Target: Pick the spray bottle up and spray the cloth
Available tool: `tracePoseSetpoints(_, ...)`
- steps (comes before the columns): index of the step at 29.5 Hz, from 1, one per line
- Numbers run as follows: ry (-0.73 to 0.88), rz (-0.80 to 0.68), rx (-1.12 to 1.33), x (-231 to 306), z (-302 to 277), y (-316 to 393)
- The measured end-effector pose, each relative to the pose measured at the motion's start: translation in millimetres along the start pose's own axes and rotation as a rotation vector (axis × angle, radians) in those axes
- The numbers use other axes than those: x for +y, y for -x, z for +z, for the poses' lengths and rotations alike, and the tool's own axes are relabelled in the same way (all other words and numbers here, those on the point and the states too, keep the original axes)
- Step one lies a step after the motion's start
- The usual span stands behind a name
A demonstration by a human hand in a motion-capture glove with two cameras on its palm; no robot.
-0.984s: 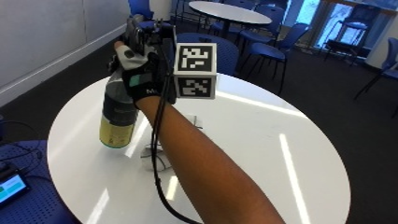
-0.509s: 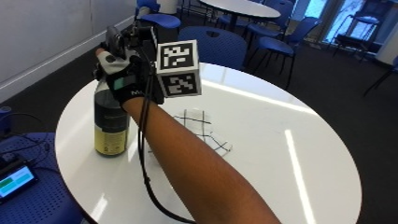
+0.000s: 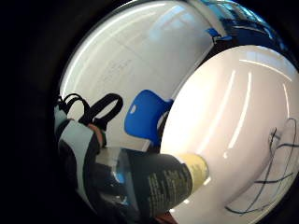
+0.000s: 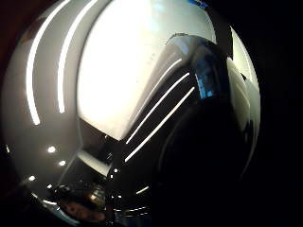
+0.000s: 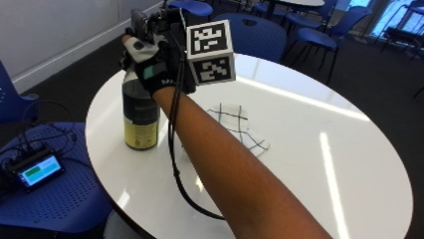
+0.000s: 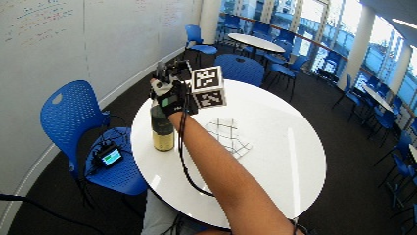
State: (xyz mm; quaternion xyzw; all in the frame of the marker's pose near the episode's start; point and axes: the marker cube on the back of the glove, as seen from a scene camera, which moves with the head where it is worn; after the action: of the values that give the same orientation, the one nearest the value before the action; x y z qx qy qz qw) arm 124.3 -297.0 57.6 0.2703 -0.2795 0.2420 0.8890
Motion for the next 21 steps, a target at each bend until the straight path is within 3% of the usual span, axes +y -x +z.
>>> tracePoseSetpoints(21, -0.041, 0.003, 0.035, -8, 9, 0)
